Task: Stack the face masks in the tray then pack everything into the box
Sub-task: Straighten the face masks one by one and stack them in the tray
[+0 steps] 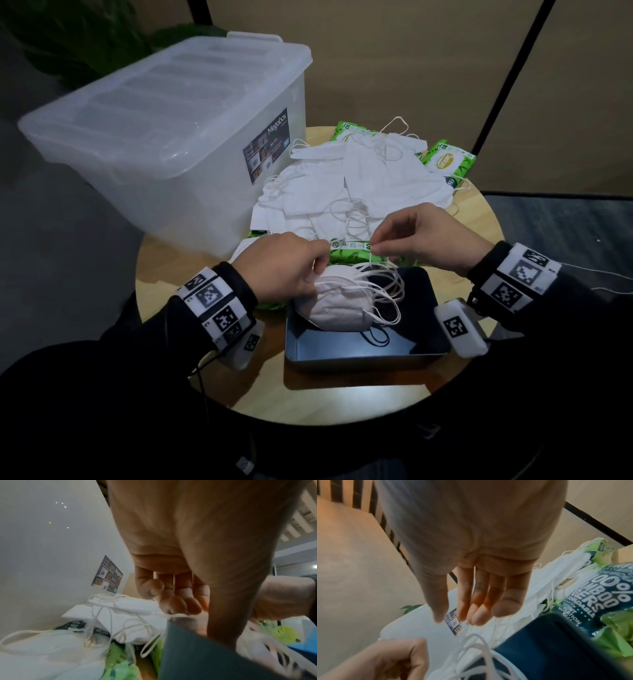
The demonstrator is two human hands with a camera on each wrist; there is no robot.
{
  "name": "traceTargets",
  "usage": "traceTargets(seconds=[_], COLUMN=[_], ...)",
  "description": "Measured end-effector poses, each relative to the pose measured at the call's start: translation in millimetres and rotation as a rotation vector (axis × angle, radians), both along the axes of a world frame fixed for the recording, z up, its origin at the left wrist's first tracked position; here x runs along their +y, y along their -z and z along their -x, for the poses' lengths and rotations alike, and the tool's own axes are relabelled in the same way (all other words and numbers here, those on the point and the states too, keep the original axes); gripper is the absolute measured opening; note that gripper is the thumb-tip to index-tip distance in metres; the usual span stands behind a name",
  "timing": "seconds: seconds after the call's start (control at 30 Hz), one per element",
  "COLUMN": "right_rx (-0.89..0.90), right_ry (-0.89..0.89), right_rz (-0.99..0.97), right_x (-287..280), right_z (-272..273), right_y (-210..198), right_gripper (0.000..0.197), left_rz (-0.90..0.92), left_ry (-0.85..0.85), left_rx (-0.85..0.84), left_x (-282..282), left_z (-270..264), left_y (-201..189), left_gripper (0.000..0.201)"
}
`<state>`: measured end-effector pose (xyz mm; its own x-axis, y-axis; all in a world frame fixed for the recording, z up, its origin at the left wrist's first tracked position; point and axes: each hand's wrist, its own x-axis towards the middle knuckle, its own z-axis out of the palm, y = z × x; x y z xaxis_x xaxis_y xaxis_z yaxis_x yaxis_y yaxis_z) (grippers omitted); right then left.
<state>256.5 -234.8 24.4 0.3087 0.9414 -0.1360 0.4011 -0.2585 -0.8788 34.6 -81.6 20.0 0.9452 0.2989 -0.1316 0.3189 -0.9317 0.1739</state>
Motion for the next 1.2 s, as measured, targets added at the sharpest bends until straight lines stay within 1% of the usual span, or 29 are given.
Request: traceTargets(seconds=[0.07, 0.13, 0.2, 0.3, 0.37, 0.47, 0.5, 0.53, 0.6, 0.67, 0.73, 0.77, 0.8, 0.83, 0.9, 0.93, 1.0, 1.03, 1.07, 1.1, 1.13, 1.2], right_rx=[0.027, 0.049, 0.072, 0.117, 0.041, -0.165, -0.203, -0.223, -0.26, -0.257, -0.125, -0.04, 0.007, 0.026, -0.005, -0.036, -0.059, -0.034, 0.001, 0.036, 0.055, 0.036], right_ry=[0.092, 0.143, 0.161, 0.117, 0.056, -0.025, -0.035, -0.038, -0.018, 0.005, 0.072, 0.134, 0.205, 0.283, 0.436, 0.512, 0.623, 0.631, 0.615, 0.578, 0.527, 0.453], right_rz=[-0.06, -0.084, -0.065, 0.056, 0.167, 0.278, 0.291, 0.296, 0.3, 0.28, 0.187, 0.114, 0.049, -0.011, -0.072, -0.062, 0.018, 0.06, 0.084, 0.101, 0.112, 0.105], right_x=[3.3, 8.5, 17.3, 37.2, 51.7, 69.7, 73.9, 76.9, 78.2, 75.7, 71.7, 69.6, 68.1, 67.7, 67.5, 66.7, 63.9, 63.7, 62.8, 60.8, 60.0, 57.0], right_z=[-6.5, -13.0, -20.3, -29.8, -31.8, -27.9, -27.4, -28.3, -31.0, -34.7, -35.9, -35.2, -36.0, -38.3, -48.4, -53.4, -65.3, -72.6, -73.8, -73.5, -71.3, -75.6], right_y=[-0.8, -3.3, -5.1, -0.4, 9.5, 22.3, 24.5, 26.1, 25.7, 24.9, 22.5, 19.7, 17.4, 16.0, 18.7, 20.3, 26.3, 31.3, 30.8, 28.3, 25.2, 25.5], right_gripper=[0.008, 0.006, 0.004, 0.009, 0.013, 0.015, 0.019, 0.024, 0.033, 0.03, 0.016, 0.011, 0.008, 0.009, 0.015, 0.019, 0.033, 0.042, 0.047, 0.049, 0.051, 0.052], left_rz=[0.105, 0.185, 0.168, 0.15, 0.171, 0.147, 0.129, 0.108, 0.03, -0.049, -0.108, -0.131, -0.138, -0.129, -0.088, -0.091, -0.114, -0.117, -0.113, -0.105, -0.09, -0.047], left_ry=[-0.03, -0.095, -0.182, -0.312, -0.362, -0.396, -0.399, -0.393, -0.355, -0.312, -0.244, -0.204, -0.168, -0.139, -0.119, -0.115, -0.098, -0.101, -0.107, -0.123, -0.162, -0.261], left_rx=[-0.025, -0.115, -0.185, -0.248, -0.232, -0.114, -0.058, 0.0, 0.082, 0.051, 0.023, 0.053, 0.097, 0.142, 0.159, 0.117, -0.036, -0.12, -0.2, -0.26, -0.299, -0.381], left_x=[7.4, 21.2, 39.8, 68.2, 82.0, 98.6, 102.0, 104.0, 104.1, 99.4, 96.3, 96.0, 96.2, 96.0, 96.4, 97.6, 98.8, 98.0, 97.5, 95.8, 95.6, 94.5], left_z=[0.9, 2.8, 1.5, -8.2, -17.8, -26.4, -27.4, -27.7, -26.9, -27.9, -31.7, -34.0, -36.2, -38.0, -39.4, -39.3, -38.6, -37.5, -36.8, -36.9, -35.3, -33.1], left_y=[-7.9, -19.2, -29.7, -34.5, -26.9, -3.5, 4.8, 13.1, 26.6, 32.7, 35.7, 36.6, 38.2, 39.1, 41.1, 41.8, 38.4, 33.0, 27.8, 21.1, 15.7, 1.9], left_gripper=[0.032, 0.027, 0.021, 0.013, 0.01, 0.011, 0.018, 0.031, 0.07, 0.098, 0.118, 0.126, 0.129, 0.128, 0.114, 0.101, 0.061, 0.039, 0.024, 0.023, 0.027, 0.027])
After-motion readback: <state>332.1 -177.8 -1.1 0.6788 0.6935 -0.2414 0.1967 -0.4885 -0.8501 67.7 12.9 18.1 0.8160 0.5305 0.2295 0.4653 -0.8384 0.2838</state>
